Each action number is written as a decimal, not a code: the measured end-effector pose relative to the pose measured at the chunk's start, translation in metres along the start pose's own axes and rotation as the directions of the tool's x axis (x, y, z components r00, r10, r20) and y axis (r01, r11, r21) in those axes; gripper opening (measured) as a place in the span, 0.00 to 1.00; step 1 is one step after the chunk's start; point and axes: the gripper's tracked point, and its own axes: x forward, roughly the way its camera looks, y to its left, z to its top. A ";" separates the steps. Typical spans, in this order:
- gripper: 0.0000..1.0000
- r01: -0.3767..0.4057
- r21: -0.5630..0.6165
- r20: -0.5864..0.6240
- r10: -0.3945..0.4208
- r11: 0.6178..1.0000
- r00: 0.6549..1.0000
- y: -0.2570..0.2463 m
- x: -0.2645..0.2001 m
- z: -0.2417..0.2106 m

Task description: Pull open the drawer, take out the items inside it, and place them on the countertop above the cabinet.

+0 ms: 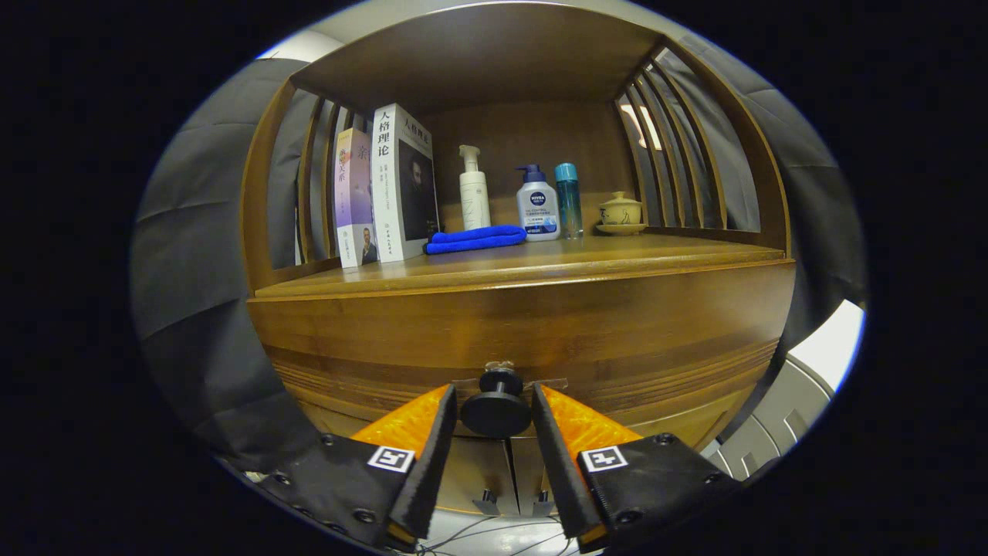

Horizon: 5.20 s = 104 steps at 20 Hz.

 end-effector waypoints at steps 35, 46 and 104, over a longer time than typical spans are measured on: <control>0.33 -0.078 -0.089 -0.057 0.073 0.993 0.996 0.006 -0.129 -0.044; 0.34 -0.145 -0.105 -0.061 0.139 0.984 0.988 0.012 -0.142 -0.053; 0.98 -0.548 -0.240 -0.581 0.334 0.801 0.742 0.047 -0.042 0.041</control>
